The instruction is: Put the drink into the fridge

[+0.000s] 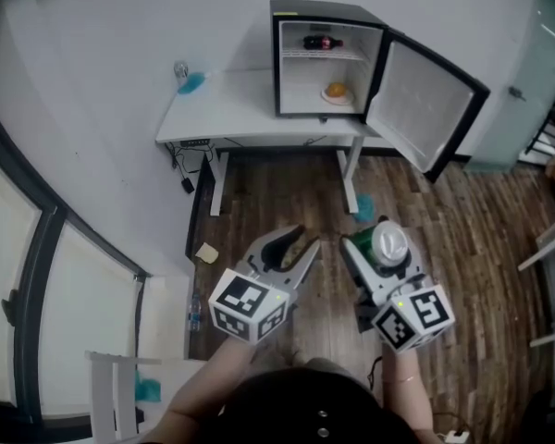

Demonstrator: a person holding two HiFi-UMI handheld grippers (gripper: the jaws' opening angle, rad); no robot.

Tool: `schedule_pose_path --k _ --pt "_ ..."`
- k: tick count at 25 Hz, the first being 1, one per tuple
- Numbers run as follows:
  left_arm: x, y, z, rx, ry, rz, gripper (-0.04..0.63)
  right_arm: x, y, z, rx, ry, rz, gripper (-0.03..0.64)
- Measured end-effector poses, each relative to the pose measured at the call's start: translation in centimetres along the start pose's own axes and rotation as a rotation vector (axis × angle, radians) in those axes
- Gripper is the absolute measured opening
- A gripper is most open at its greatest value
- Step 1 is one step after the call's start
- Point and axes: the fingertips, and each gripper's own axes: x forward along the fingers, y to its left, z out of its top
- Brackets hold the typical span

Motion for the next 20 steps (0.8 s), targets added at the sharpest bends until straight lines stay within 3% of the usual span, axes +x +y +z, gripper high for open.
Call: schedule_pose_path --k 12,20 --pt "3.8 0.2 -0.6 -0.025 -0.014 0.014 0.127 1.0 -2.6 -0.9 -0.009 0.025 0.059 0.35" --pt "7.2 2.0 -1.3 -0.058 -0.001 0.06 0.127 2.3 -5.9 -1.6 -0.028 0.047 0.052 0.35"
